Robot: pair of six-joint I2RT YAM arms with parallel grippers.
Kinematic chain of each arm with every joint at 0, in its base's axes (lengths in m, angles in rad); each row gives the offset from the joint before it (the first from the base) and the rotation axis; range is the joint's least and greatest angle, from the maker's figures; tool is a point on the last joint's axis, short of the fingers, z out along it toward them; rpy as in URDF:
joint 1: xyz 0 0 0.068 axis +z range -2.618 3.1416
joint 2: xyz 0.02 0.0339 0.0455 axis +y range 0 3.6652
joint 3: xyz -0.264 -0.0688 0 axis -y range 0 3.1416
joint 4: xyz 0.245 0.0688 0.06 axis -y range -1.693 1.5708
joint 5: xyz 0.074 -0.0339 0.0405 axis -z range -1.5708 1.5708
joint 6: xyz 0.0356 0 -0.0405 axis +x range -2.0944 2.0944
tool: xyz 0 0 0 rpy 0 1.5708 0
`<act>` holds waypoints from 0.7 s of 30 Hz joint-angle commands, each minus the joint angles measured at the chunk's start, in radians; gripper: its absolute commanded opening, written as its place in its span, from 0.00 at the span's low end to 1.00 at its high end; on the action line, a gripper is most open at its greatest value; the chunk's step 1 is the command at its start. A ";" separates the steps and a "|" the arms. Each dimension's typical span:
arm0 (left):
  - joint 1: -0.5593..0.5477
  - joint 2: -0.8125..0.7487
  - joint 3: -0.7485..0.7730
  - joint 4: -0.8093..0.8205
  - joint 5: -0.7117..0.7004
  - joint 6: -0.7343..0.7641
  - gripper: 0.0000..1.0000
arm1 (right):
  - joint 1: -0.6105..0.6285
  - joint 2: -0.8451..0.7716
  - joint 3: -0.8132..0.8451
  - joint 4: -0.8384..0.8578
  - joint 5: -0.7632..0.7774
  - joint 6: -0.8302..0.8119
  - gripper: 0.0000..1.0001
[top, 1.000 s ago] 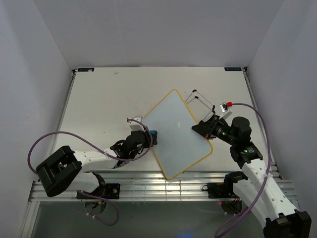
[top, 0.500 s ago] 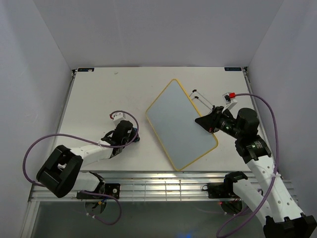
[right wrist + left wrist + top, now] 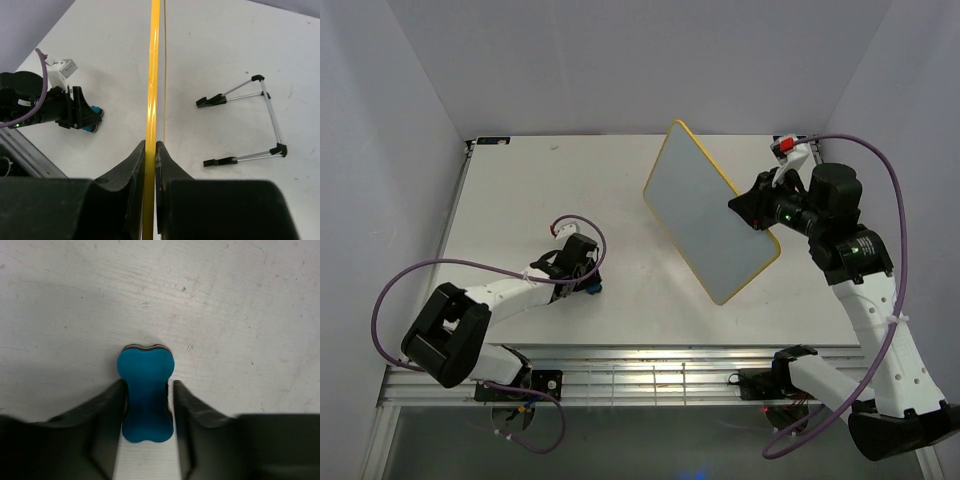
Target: Erase the whiteboard
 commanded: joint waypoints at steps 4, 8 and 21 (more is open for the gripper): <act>-0.014 0.019 0.079 -0.086 0.003 0.005 0.73 | -0.012 0.104 0.202 -0.039 0.077 -0.201 0.08; -0.019 -0.025 0.105 -0.121 0.008 0.018 0.91 | -0.067 0.184 0.265 -0.071 0.007 -0.241 0.08; -0.026 -0.416 0.187 -0.411 0.136 0.091 0.98 | -0.208 0.344 0.377 -0.066 -0.162 -0.269 0.08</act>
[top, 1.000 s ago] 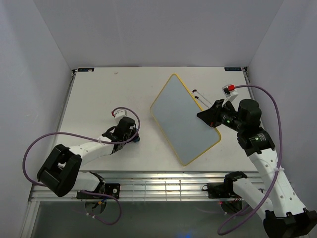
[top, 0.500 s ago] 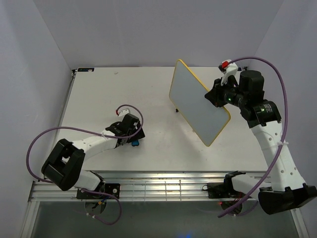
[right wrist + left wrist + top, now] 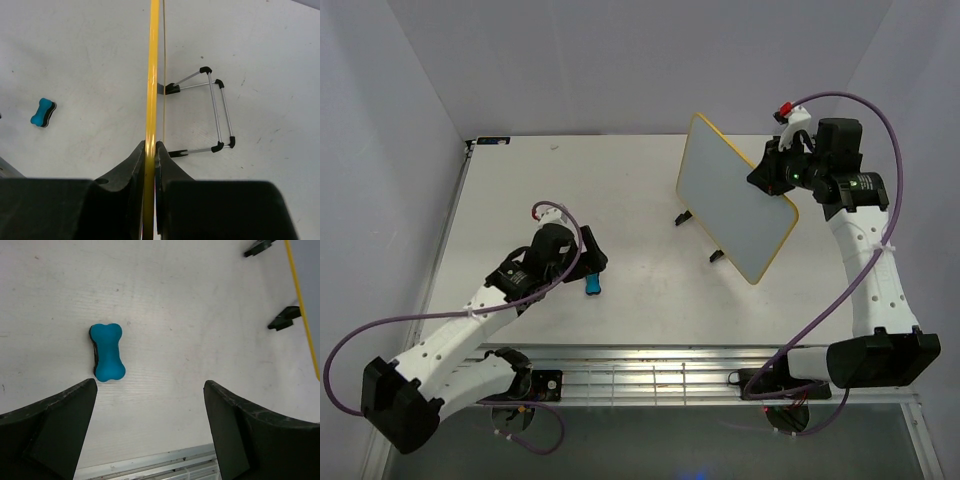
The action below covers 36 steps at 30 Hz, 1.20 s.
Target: Erase the whiteboard
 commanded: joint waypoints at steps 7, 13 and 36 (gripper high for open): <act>-0.007 -0.174 0.098 -0.223 0.069 0.138 0.98 | -0.077 0.061 0.100 0.122 -0.184 -0.048 0.08; -0.007 -0.240 0.125 -0.237 0.078 0.256 0.98 | -0.099 0.094 0.040 0.202 -0.227 -0.071 0.08; -0.007 -0.239 0.003 -0.086 0.095 0.313 0.98 | -0.220 0.215 -0.092 0.291 -0.287 -0.102 0.23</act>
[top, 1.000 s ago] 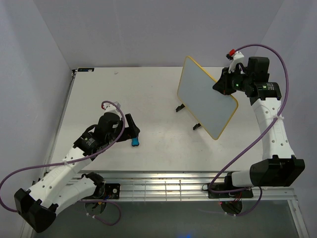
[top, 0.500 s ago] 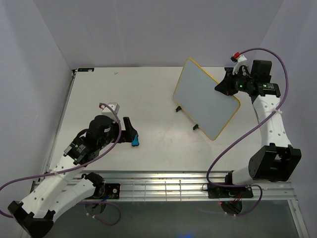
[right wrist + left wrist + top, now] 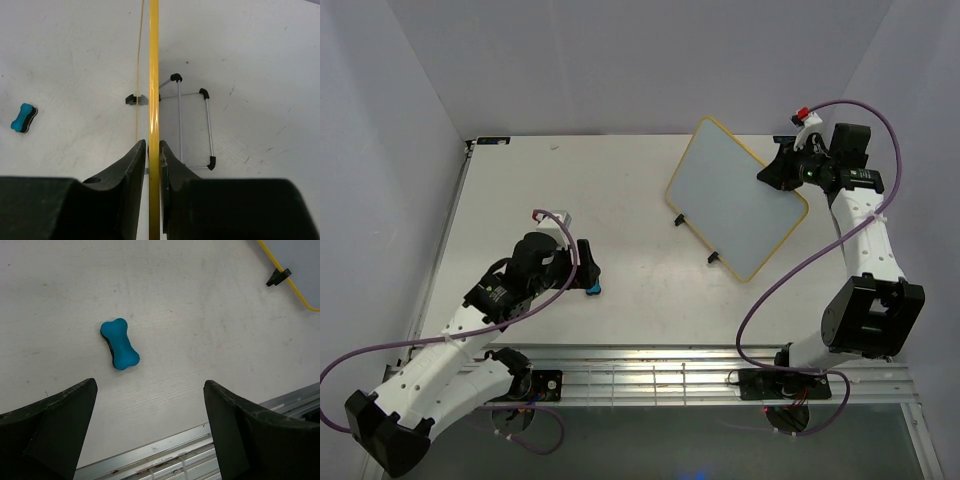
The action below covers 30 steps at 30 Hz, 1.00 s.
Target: Erase the whiteboard
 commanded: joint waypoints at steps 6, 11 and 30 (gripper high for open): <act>-0.001 -0.030 -0.011 0.027 0.010 0.010 0.98 | -0.008 0.062 0.018 0.062 0.071 -0.013 0.41; -0.001 -0.022 -0.010 0.027 0.013 0.010 0.98 | -0.008 0.108 0.050 0.050 0.140 -0.016 0.68; -0.001 -0.025 -0.013 0.033 0.012 0.012 0.98 | -0.008 0.173 0.084 0.044 0.327 -0.018 0.90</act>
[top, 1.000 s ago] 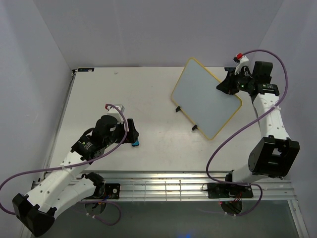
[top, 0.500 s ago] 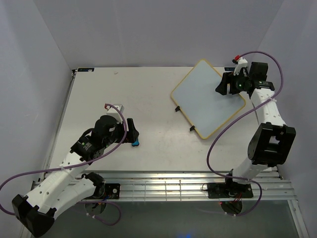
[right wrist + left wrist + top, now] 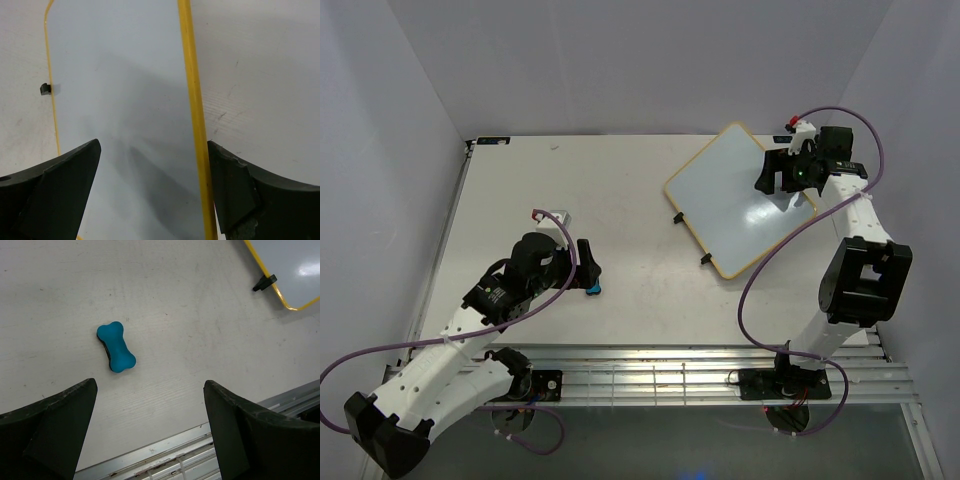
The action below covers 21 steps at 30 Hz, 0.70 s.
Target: Erase the whiteboard
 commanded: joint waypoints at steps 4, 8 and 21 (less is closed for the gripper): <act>0.001 -0.011 -0.009 0.008 -0.046 -0.008 0.98 | 0.005 -0.069 0.044 0.000 0.114 0.035 0.90; -0.001 -0.010 -0.003 -0.008 -0.083 -0.022 0.98 | 0.005 -0.080 0.065 -0.028 0.199 0.064 0.90; 0.048 0.022 0.107 -0.080 -0.364 -0.083 0.98 | 0.054 -0.426 0.073 -0.149 0.390 0.208 0.90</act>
